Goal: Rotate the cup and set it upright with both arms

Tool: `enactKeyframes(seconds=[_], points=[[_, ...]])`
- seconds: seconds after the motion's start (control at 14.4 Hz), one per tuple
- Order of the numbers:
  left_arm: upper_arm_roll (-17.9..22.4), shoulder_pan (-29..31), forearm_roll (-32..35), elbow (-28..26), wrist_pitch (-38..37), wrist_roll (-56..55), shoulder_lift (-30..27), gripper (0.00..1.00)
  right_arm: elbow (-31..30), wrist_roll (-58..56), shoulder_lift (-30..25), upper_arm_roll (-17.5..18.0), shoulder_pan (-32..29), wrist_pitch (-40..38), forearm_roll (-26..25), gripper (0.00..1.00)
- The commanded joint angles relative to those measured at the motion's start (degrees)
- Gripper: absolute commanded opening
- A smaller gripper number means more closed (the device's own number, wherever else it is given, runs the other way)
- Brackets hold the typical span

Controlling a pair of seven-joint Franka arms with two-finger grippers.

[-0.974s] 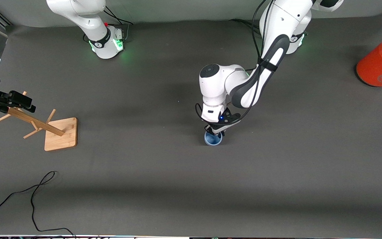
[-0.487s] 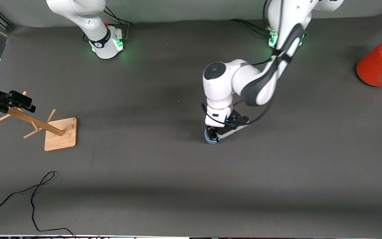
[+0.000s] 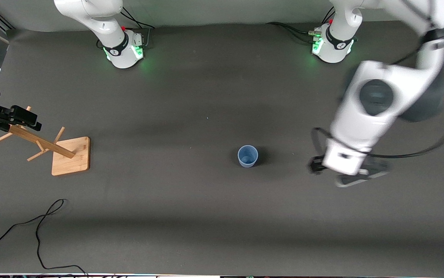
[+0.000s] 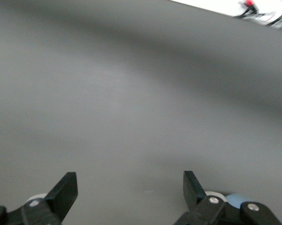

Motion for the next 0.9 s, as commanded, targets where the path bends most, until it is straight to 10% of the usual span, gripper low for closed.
enactKeyframes(seconds=[0.0, 0.21, 0.42, 0.83], points=[[5.13, 0.78, -3.69, -1.41, -5.63, 11.78, -4.66, 1.0, -0.2, 0.23, -0.39, 0.04, 0.23, -0.07, -0.67, 1.0], [17.34, -0.01, -13.45, -1.41, -8.72, 28.54, -6.52, 1.0, -0.2, 0.23, -0.47, 0.04, 0.23, -0.07, -0.67, 1.0], [21.24, 0.24, -12.77, -0.8, -9.34, 35.97, -7.13, 1.0, -0.2, 0.23, -0.47, 0.04, 0.23, -0.07, -0.67, 1.0], [11.24, 7.72, -9.34, 3.07, -14.79, 31.26, -6.96, 1.0, -0.2, 0.23, -0.47, 0.04, 0.23, -0.07, -0.67, 1.0]])
